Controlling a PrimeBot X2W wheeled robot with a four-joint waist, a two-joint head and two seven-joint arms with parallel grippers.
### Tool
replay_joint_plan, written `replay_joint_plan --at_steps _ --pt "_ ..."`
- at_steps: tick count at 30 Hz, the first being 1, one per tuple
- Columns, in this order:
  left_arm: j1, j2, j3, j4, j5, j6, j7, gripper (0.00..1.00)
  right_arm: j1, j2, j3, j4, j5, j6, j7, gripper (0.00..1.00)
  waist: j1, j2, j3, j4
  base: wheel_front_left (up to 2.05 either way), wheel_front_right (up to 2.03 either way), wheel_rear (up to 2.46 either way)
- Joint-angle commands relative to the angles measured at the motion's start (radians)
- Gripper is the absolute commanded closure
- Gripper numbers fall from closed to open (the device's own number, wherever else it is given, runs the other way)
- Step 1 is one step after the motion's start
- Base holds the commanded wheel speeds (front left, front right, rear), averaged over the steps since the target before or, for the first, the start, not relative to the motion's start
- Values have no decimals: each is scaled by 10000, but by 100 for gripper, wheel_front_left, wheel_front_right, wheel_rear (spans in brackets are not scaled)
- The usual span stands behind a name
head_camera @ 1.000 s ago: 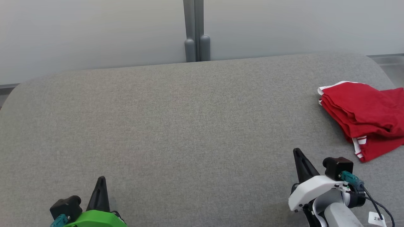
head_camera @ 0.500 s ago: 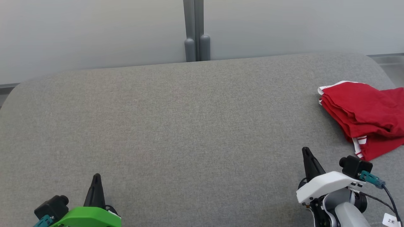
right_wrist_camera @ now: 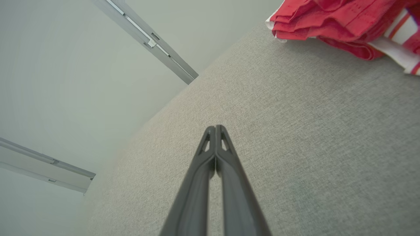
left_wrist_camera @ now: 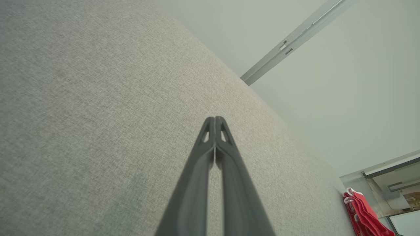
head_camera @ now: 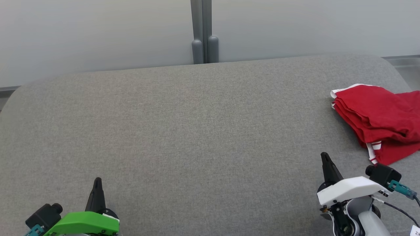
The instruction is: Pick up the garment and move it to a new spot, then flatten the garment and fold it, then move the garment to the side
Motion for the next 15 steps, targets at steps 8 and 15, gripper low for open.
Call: replay_joint_plan --at_steps 8,15 --pt "-360 68 132 -321 -1227 -67 310 100 27 -42 -233 -425 1331 -1 310 100 0 0 9 1 0 0 0" --pt "-405 75 192 -439 -2031 -98 523 100 87 -46 -371 -597 2209 -1 535 100 0 0 16 1 0 0 0"
